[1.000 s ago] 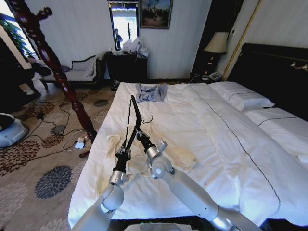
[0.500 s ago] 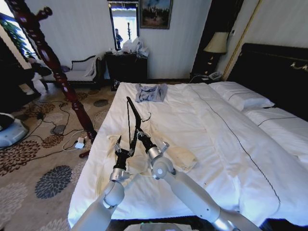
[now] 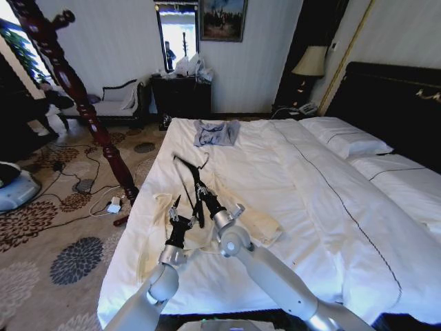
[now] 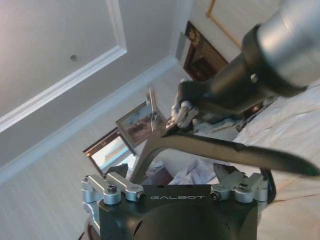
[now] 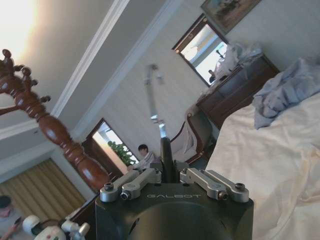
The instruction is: Pick up the clothes from the bed and hang them on the clothes hanger.
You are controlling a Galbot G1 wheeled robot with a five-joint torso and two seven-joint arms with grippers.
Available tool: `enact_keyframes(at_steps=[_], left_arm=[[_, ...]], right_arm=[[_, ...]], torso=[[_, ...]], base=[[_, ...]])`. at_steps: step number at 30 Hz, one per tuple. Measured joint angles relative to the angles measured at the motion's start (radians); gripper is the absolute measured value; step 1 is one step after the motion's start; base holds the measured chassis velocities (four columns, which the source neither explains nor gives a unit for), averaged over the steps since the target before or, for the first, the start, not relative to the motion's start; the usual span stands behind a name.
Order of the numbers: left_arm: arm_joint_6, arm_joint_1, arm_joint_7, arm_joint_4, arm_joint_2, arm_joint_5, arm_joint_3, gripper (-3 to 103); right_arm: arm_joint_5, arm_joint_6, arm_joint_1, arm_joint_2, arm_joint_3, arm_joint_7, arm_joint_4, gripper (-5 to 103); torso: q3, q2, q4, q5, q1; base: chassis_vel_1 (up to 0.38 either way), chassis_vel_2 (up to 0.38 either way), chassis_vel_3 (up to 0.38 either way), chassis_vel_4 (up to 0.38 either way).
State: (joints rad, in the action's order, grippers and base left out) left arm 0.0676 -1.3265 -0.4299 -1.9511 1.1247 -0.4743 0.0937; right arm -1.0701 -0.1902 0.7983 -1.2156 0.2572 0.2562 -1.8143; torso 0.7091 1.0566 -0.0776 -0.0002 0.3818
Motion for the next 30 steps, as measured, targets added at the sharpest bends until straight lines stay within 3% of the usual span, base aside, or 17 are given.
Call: enact_keyframes(at_steps=[10,15,18,19,22,24,25,26,28,29,30], left_arm=[[0.001,-0.039,-0.009,-0.042,-0.033,0.021,0.039,100],[-0.014,-0.061,-0.005,-0.066,-0.049,0.112,0.068,100],[-0.09,-0.032,0.0,-0.084,-0.055,0.379,0.094,100],[-0.09,-0.032,0.0,-0.084,-0.055,0.379,0.094,100],[-0.18,0.04,0.019,-0.105,-0.056,0.708,0.123,100],[-0.252,0.09,0.025,-0.108,-0.063,0.944,0.168,100],[-0.252,0.09,0.025,-0.108,-0.063,0.944,0.168,100],[-0.281,0.114,0.017,-0.097,-0.064,1.031,0.189,100],[-0.333,0.169,-0.009,-0.049,-0.063,1.198,0.208,100],[-0.35,0.197,-0.022,-0.022,-0.06,1.259,0.206,100],[-0.35,0.197,-0.022,-0.022,-0.06,1.259,0.206,100]], right_arm=[[0.017,-0.002,0.006,-0.003,-0.003,0.003,0.012,0],[0.035,-0.002,0.013,0.008,-0.022,0.014,0.024,0],[0.08,0.04,0.022,0.025,-0.076,0.081,0.025,0],[0.08,0.04,0.022,0.025,-0.076,0.081,0.025,0],[0.144,0.096,0.028,0.055,-0.123,0.143,0.036,0],[0.17,0.117,0.027,0.067,-0.137,0.16,0.048,11],[0.17,0.117,0.027,0.067,-0.137,0.16,0.048,11],[0.175,0.124,0.027,0.069,-0.14,0.165,0.051,11],[0.182,0.134,0.041,0.07,-0.148,0.18,0.05,21],[0.189,0.139,0.05,0.067,-0.15,0.192,0.048,27],[0.189,0.139,0.05,0.067,-0.15,0.192,0.048,27]], torso=[[0.0,0.0,-0.0001,0.0002,0.0],[0.0,0.0,0.0001,0.0002,0.0],[0.0,0.0,0.0002,0.0002,0.0],[0.0,0.0,0.0002,0.0002,0.0],[0.0,0.0,-0.0007,0.0001,0.0],[0.0,0.0,-0.0008,0.0004,0.0],[0.0,0.0,-0.0008,0.0004,0.0],[0.0,0.0,0.0,0.0006,0.0],[0.0,0.0,0.0005,0.0001,0.0],[0.0,0.0,0.0,0.0001,0.0],[0.0,0.0,0.0,0.0001,0.0]], base=[[0.0,0.0,0.0,0.0],[0.0,0.0,0.0,0.0],[0.0,0.0,0.0,0.0],[0.0,0.0,0.0,0.0],[0.0,0.0,0.0,0.0],[0.0,0.0,0.0,0.0],[0.0,0.0,0.0,0.0],[0.0,0.0,0.0,0.0],[0.0,0.0,0.0,0.0],[0.0,0.0,0.0,0.0],[0.0,0.0,0.0,0.0]])
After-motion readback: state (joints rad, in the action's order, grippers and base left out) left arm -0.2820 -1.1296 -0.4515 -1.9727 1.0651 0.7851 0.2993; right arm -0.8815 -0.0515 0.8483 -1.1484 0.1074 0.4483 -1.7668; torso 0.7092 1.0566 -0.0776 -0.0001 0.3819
